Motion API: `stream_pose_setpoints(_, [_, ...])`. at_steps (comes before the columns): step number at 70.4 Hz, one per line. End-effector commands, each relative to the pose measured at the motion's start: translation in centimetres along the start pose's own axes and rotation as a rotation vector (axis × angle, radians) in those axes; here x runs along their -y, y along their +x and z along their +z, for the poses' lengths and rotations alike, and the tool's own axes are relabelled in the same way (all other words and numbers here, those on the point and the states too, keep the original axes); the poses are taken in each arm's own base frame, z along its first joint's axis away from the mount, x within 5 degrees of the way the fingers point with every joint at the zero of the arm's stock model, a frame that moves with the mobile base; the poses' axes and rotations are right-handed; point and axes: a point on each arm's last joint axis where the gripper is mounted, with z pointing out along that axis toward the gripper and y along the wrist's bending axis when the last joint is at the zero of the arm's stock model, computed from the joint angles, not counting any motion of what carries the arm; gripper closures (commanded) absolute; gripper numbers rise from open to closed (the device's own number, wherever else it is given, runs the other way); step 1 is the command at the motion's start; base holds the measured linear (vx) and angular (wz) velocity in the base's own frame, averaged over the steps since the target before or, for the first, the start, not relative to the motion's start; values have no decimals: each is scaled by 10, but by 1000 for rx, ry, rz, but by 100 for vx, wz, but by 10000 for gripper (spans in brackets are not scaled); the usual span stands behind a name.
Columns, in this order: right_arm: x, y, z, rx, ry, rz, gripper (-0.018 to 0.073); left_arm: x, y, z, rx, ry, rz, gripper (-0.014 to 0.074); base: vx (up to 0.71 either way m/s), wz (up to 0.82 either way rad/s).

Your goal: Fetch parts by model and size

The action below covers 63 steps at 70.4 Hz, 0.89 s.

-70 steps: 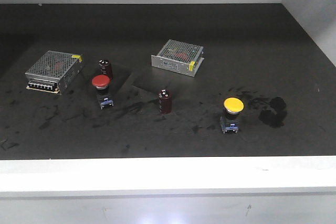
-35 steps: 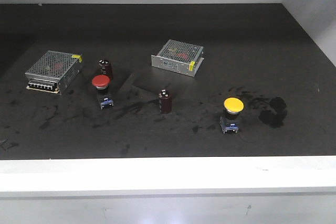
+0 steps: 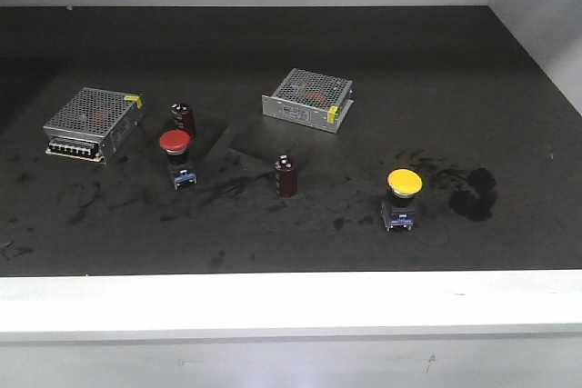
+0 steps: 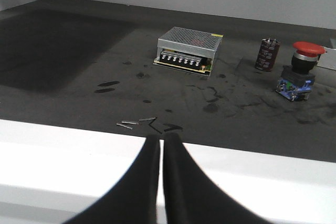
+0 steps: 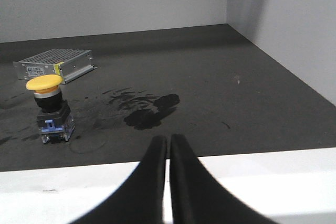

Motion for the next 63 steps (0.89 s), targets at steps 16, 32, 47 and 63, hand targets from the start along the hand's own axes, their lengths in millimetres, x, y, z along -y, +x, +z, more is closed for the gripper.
stream_pose_setpoints(16, [0, -5, -1, 90, -5, -16, 561, 1, -11, -1, 122, 9, -14, 603, 0, 0])
stream_pose_setpoints(32, [-2, -18, -3, 227, -20, -13, 561, 0, -24, -4, 261, 9, -18, 603, 0, 0])
stream_pose_setpoints(47, [-5, -55, -14, 409, -35, -29, 561, 2, -59, -16, 470, 15, -26, 603, 0, 0])
stream_pose_setpoints(63, [-9, -120, -31, 446, -5, -155, 561, 9, -133, -33, 442, 28, -8, 603, 0, 0])
